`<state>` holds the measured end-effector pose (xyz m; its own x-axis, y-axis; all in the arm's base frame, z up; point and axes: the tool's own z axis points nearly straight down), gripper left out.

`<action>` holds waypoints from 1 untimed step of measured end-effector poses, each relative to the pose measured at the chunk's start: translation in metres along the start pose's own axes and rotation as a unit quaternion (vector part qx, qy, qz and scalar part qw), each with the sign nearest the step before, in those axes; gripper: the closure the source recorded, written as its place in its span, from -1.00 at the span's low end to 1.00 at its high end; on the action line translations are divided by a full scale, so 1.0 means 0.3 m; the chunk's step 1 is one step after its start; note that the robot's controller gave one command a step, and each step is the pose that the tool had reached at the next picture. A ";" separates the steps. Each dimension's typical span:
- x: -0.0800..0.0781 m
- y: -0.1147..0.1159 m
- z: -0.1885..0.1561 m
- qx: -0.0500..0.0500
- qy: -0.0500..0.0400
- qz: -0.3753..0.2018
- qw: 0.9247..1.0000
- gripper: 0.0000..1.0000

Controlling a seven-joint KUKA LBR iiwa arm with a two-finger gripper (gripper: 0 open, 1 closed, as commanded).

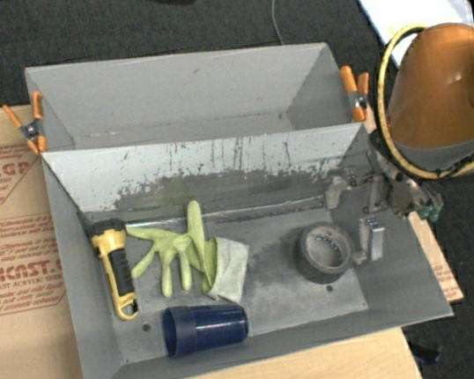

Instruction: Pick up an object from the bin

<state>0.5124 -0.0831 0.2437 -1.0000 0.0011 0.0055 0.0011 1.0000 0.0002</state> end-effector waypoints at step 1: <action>-0.006 0.001 -0.011 0.001 -0.004 0.000 1.000 -1.00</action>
Offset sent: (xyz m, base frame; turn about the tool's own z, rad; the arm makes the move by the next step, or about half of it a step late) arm 0.0107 0.0084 -0.1279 0.1182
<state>0.5141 -0.0827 0.2471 -1.0000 0.0006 -0.0026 0.0006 1.0000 -0.0009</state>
